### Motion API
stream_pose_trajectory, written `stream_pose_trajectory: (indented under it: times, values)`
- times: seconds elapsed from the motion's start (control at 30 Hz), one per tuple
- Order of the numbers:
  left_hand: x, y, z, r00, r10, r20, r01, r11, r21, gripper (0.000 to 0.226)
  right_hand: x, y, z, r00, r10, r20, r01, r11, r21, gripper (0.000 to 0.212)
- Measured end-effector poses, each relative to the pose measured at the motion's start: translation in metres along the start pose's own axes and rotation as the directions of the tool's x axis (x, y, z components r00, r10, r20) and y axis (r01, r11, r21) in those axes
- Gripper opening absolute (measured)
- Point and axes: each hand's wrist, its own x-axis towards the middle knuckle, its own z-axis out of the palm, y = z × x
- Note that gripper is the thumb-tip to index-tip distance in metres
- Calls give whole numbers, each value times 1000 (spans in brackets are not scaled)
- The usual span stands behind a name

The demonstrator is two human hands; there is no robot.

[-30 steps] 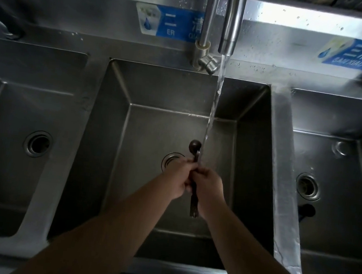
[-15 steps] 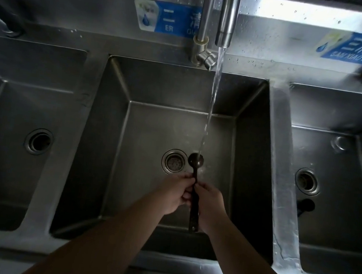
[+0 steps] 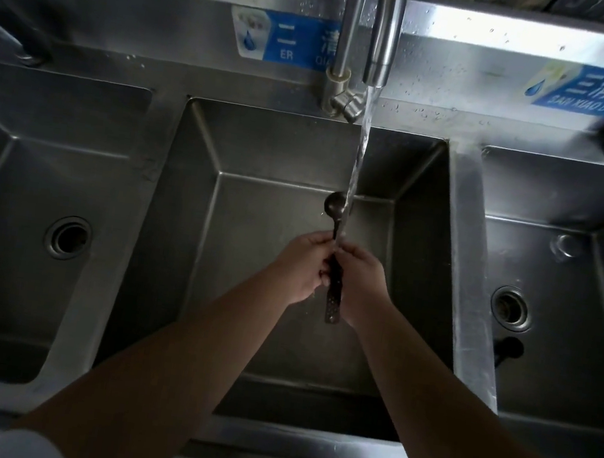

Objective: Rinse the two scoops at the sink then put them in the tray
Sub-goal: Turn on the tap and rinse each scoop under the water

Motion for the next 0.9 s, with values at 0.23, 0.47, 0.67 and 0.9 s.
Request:
stream_pose_trajectory:
  times: [0.23,0.47,0.67,0.9]
  values:
    - [12,41,15,991,131,21,-131,991,-13,22,2,-46,18,986,-142,86,136,988,74,20]
    - [14,81,38,971,239,-24,-241,967,-83,23,1,-82,35,945,-294,143,272,950,155,21]
    - [4,53,25,998,59,2,-59,997,-45,15,-17,-54,26,988,-85,127,65,986,153,22]
    - [-9,2,4,999,-37,-31,39,996,76,11,-38,-6,-2,982,105,160,-124,985,118,32]
